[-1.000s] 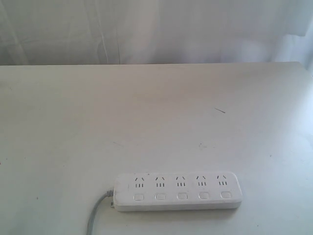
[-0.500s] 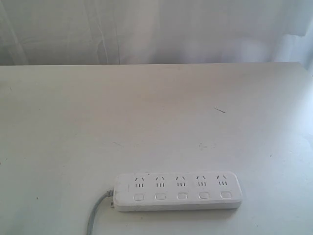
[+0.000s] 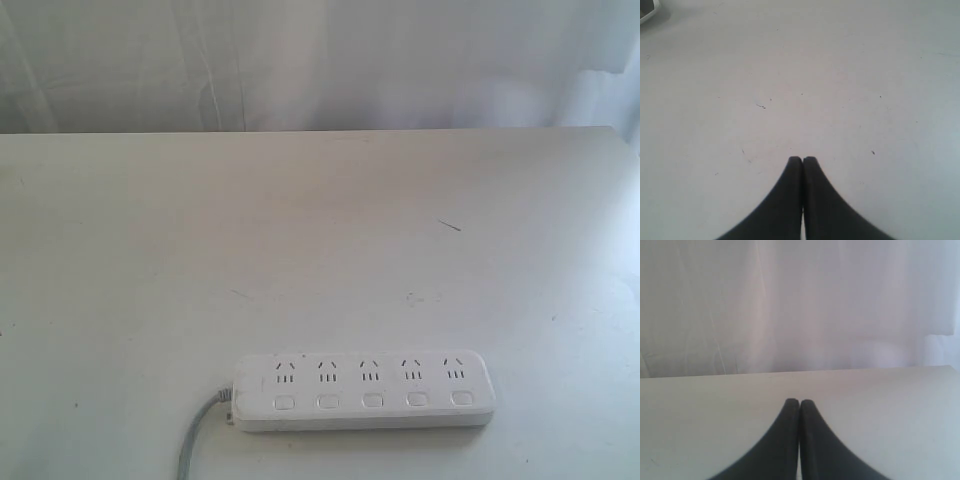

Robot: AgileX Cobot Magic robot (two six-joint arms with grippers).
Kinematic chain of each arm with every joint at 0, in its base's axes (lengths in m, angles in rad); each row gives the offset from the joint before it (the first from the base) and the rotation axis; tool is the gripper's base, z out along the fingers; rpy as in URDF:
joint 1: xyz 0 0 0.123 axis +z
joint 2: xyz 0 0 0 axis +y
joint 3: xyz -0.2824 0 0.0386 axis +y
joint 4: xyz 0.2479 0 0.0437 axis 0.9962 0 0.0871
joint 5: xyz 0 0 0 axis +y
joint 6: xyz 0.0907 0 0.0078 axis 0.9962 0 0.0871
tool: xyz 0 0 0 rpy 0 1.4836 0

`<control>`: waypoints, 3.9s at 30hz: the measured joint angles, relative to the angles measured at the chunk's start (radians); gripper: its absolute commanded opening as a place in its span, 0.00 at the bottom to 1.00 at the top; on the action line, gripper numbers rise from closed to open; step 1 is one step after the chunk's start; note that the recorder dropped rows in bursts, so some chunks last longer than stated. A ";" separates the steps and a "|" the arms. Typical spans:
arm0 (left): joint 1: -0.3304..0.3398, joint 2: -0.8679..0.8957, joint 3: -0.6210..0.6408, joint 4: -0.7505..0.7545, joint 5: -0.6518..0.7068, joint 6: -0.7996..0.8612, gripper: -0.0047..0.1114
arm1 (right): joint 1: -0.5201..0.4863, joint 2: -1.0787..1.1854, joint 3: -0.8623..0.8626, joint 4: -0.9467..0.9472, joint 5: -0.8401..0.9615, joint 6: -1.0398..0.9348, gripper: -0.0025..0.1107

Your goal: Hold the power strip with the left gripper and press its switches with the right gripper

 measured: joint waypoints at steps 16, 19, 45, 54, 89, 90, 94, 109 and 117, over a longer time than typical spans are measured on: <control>0.000 0.000 0.000 0.002 0.000 0.004 0.04 | 0.000 0.000 0.000 0.000 0.117 -0.051 0.02; 0.000 0.000 0.000 0.002 0.000 0.004 0.04 | 0.000 0.000 0.000 0.000 0.166 -0.051 0.02; 0.000 0.000 0.000 0.004 0.000 0.004 0.04 | 0.000 0.000 0.000 1.591 0.369 -1.879 0.02; 0.000 0.000 0.000 0.004 0.000 0.004 0.04 | 0.000 0.000 0.002 1.631 0.463 -1.860 0.02; 0.000 0.000 0.000 0.004 0.000 0.004 0.04 | 0.000 0.000 0.002 1.631 0.465 -1.791 0.02; 0.000 0.000 0.000 0.004 0.000 0.004 0.04 | 0.000 0.000 0.002 1.631 0.465 -1.791 0.02; 0.000 0.000 0.000 0.004 0.000 0.004 0.04 | 0.000 0.000 0.002 1.631 0.465 -1.789 0.02; 0.000 0.000 0.000 0.004 0.000 0.004 0.04 | 0.000 0.000 0.002 1.631 0.467 -1.789 0.02; 0.000 0.000 0.000 0.004 0.000 0.004 0.04 | 0.000 0.000 0.002 1.631 0.467 -1.789 0.02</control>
